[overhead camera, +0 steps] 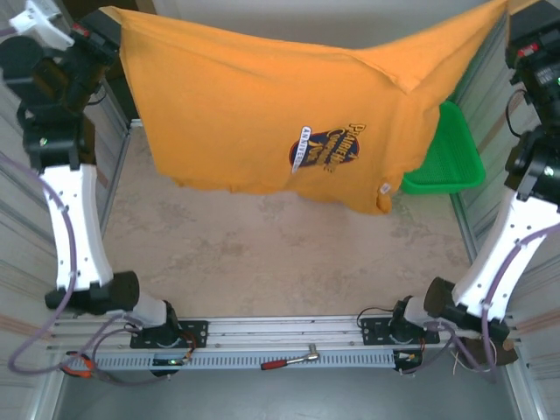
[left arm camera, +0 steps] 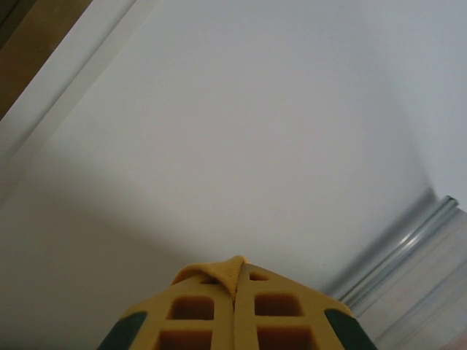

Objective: Fold the inside-out t-shirt

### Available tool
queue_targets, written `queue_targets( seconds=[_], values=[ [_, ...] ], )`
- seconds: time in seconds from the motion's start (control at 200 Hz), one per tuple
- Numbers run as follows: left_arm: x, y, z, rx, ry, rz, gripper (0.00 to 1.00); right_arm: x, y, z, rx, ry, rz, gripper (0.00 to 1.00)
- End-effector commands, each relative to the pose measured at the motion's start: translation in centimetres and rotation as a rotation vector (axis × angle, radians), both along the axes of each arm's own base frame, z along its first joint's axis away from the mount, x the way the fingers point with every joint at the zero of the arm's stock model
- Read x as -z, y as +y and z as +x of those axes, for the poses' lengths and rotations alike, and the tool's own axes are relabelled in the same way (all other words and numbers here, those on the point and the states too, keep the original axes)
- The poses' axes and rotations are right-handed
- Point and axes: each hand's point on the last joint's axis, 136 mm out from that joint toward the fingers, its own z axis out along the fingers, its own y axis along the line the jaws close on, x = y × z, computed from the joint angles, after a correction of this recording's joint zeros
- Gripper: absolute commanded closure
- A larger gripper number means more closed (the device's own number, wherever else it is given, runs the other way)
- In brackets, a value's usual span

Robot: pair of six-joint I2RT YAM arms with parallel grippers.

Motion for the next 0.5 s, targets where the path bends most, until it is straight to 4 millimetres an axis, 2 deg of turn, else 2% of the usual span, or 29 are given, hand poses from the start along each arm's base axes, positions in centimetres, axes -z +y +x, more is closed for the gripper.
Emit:
queue_targets(
  seconds=[0.0, 0.13, 0.175, 0.22, 0.266, 0.331, 0.386, 0.426, 0.456, 0.496],
  values=[
    [5.4, 2.2, 7.4, -0.024, 0.127, -0.029, 1.00, 4.0, -1.4, 7.2, 0.023, 0.124, 0.004, 1.00],
    [6.9, 3.5, 11.9, 0.000, 0.176, -0.121, 1.00, 4.8, -1.3, 11.3, 0.001, 0.156, 0.019, 1.00],
    [6.5, 3.5, 12.6, 0.029, 0.163, -0.164, 1.00, 4.5, -1.2, 12.0, -0.011, 0.149, 0.024, 1.00],
    [5.5, 3.1, 12.7, 0.059, 0.139, -0.192, 1.00, 3.8, -1.0, 11.9, -0.022, 0.132, 0.034, 1.00],
    [3.9, 2.4, 12.1, 0.088, 0.096, -0.196, 1.00, 2.8, -0.9, 11.3, -0.027, 0.105, 0.042, 1.00],
    [0.8, 1.4, 10.1, 0.128, -0.012, -0.181, 1.00, 1.4, -0.6, 9.7, -0.024, 0.064, 0.034, 1.00],
    [-2.4, 0.4, 7.1, 0.136, -0.147, -0.141, 1.00, 0.5, -0.3, 8.3, -0.016, 0.041, 0.022, 1.00],
    [-3.6, 0.1, 5.2, 0.100, -0.201, -0.105, 1.00, 0.0, -0.1, 7.3, -0.011, 0.025, 0.018, 1.00],
    [-3.5, 0.2, 4.5, 0.032, -0.177, -0.061, 1.00, -0.3, -0.1, 6.7, -0.001, 0.014, 0.014, 1.00],
    [-1.5, 1.6, 4.5, -0.098, -0.038, -0.026, 1.00, -0.4, -0.2, 6.1, 0.012, 0.012, 0.012, 1.00]
  ],
)
